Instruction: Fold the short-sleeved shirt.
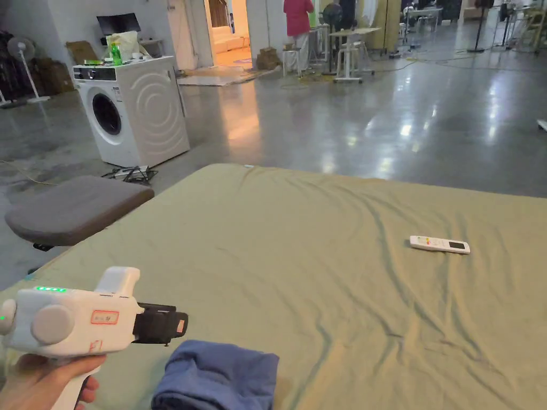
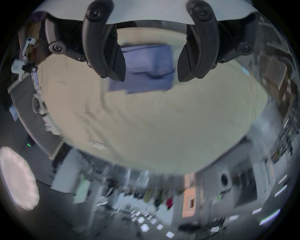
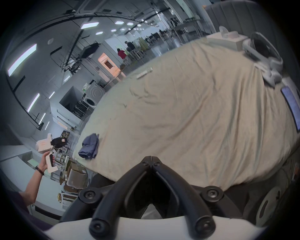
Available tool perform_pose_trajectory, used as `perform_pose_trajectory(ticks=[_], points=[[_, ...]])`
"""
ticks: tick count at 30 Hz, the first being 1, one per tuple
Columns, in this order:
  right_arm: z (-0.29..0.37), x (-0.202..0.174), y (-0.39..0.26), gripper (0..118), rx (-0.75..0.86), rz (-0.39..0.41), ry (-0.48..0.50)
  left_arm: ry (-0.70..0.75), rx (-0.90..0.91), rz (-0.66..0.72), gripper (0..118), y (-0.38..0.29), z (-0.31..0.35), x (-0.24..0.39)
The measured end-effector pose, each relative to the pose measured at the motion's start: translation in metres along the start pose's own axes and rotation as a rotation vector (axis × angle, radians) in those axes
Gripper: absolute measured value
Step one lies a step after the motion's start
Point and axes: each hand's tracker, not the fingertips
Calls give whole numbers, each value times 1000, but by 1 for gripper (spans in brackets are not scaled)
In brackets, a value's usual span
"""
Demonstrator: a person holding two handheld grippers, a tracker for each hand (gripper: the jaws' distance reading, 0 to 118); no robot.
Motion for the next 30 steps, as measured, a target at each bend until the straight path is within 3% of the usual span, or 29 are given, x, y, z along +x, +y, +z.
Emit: perform_pose_trajectory(ticks=[3,8,13,16,18,20,21,23,30], points=[[13,-13,16,0,95,79,19,-112,167,-44,76,3,44,72],[47,-64,43,0,272,239,-19,-359,328,115,76,-13,81,161],[80,-86,53,0,437,322,-45,-130,537,-117,76,-37,99,256],[94,-94,50,0,525,380,-75,-69,549,-110,74,-47,99,286],[100,-96,45,0,545,394,-70,-75,553,-127,59,-53,101,294],[103,-97,42,0,565,410,-80,-68,564,-142,18,-59,103,301],[105,-98,41,0,575,423,-97,-68,564,-145,8,-62,105,302],[108,-99,40,0,589,448,-138,-50,584,-165,2,-67,107,303],[117,-102,40,0,612,445,-193,-68,656,-142,1,-76,123,304]])
